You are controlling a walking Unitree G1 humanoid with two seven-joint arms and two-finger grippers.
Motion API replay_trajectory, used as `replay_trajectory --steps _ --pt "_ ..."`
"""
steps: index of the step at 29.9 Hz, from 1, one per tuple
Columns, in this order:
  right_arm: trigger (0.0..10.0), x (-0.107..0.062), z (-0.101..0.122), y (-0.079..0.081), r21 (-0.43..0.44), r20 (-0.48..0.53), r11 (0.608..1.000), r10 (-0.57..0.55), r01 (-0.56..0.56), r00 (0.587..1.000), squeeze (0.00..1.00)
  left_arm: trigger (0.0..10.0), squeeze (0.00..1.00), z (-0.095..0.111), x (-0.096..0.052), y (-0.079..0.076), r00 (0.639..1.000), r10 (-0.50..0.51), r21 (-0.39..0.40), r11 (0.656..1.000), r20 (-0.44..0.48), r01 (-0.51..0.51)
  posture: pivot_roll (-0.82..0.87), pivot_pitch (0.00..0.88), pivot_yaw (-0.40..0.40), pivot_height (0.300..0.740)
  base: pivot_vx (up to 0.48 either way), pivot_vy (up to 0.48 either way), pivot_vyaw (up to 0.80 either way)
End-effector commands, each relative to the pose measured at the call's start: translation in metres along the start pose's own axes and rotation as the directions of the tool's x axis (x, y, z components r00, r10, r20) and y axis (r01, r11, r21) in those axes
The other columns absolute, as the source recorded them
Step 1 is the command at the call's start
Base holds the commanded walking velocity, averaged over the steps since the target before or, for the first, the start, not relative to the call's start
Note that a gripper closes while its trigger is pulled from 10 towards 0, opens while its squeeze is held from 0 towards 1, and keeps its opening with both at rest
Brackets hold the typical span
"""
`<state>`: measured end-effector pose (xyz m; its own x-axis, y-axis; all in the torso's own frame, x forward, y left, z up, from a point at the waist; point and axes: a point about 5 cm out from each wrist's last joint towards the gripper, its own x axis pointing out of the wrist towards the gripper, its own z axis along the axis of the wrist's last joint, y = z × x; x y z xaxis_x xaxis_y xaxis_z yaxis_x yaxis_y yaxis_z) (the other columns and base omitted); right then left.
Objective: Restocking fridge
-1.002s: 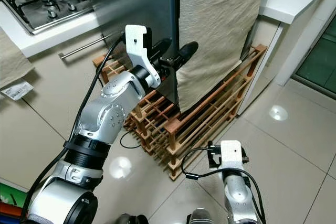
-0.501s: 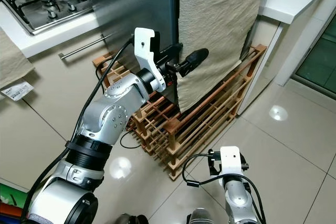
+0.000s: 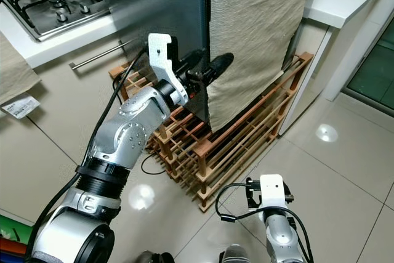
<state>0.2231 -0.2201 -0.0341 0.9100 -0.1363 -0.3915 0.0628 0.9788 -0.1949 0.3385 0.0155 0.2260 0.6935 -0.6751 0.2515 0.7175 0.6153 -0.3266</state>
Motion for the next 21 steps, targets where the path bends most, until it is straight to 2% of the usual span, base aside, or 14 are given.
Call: replay_trajectory --steps 1,8,17,21 --pt "10.0 -0.001 -0.003 -0.003 0.009 -0.017 1.0 -0.001 0.001 1.0 0.44 10.0 0.0 -0.006 0.001 -0.005 1.0 0.0 -0.045 0.999 0.007 0.001 -0.23 0.069 0.124 0.732 0.0 0.0 0.0" --pt "10.0 0.004 0.001 -0.012 0.011 -0.035 1.0 -0.007 0.008 0.999 0.44 10.0 0.0 -0.008 0.013 -0.009 1.0 0.006 -0.041 0.999 0.011 -0.006 -0.24 0.079 0.121 0.732 0.0 0.0 0.0" --pt "10.0 0.002 0.0 -0.011 0.014 -0.024 1.0 -0.01 0.011 1.0 0.44 10.0 0.0 -0.014 0.025 -0.011 0.999 0.035 -0.045 0.998 0.006 -0.035 -0.25 0.084 0.118 0.732 0.0 0.0 0.0" --pt "10.0 0.002 0.0 -0.011 0.016 -0.018 1.0 -0.014 0.014 1.0 0.44 10.0 0.0 -0.014 0.028 -0.015 1.0 0.008 -0.068 0.998 0.015 -0.007 -0.25 0.088 0.117 0.732 0.0 0.0 0.0"
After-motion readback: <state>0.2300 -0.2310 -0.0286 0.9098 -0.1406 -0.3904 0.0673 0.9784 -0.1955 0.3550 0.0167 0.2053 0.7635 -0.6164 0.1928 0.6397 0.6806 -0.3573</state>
